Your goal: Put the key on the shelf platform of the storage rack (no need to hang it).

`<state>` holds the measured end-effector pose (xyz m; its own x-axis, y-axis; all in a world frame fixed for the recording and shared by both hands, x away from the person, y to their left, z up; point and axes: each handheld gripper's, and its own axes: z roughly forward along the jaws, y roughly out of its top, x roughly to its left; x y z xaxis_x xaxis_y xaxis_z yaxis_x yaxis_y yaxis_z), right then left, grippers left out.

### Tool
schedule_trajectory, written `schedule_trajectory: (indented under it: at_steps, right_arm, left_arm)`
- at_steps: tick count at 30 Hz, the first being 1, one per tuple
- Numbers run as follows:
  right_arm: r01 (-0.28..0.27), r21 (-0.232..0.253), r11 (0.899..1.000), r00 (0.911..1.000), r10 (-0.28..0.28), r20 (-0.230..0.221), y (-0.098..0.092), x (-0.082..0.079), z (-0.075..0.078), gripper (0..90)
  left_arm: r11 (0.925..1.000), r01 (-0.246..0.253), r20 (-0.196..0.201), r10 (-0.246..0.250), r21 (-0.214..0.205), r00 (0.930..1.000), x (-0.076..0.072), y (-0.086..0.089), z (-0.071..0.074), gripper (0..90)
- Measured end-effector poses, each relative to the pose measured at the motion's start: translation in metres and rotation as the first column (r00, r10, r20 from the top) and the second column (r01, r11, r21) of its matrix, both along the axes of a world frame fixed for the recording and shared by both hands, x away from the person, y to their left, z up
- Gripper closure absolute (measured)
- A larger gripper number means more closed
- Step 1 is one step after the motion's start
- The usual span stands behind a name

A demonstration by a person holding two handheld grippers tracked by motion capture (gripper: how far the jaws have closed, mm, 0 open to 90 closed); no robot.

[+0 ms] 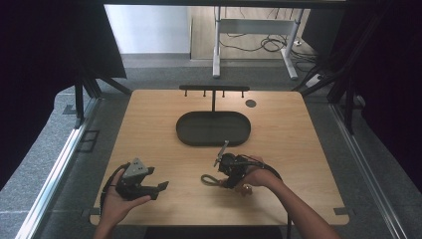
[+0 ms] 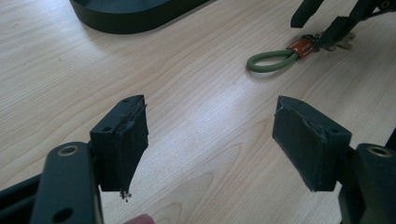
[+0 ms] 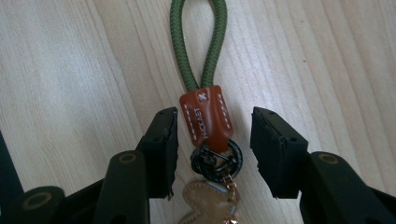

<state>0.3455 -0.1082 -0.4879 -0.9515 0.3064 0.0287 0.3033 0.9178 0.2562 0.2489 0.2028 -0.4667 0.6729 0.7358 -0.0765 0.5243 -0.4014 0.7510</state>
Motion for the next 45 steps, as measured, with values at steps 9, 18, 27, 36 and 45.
schedule_trajectory:
  at_steps: [9,18,27,36,45]
  right_arm:
    - [-0.026,-0.030,0.999,0.9996,0.026,-0.014,0.005,0.001,-0.008,55.4]
    - [-0.034,-0.051,0.998,0.9993,0.033,-0.017,0.005,-0.001,-0.012,57.4]
    - [-0.038,-0.066,0.997,0.9993,0.038,0.002,0.005,-0.001,-0.014,62.8]
    - [-0.032,-0.071,0.997,0.9995,0.032,0.000,0.005,-0.001,-0.014,65.9]
    - [-0.005,-0.032,0.999,1.0000,0.005,-0.002,-0.003,0.004,0.003,66.7]
  left_arm:
    - [0.9999,-0.013,-0.002,0.013,-0.002,0.9999,0.001,0.004,0.000,27.0]
    - [0.9999,-0.010,-0.008,0.010,-0.005,0.9999,0.001,0.003,-0.001,27.0]
    - [0.9993,-0.028,0.009,0.028,-0.025,0.9996,0.001,0.006,0.000,27.0]
    - [0.9992,-0.029,0.011,0.030,-0.027,0.9995,0.001,0.005,0.000,27.0]
    - [0.9987,-0.040,0.016,0.041,-0.033,0.9990,0.001,0.008,0.001,27.0]
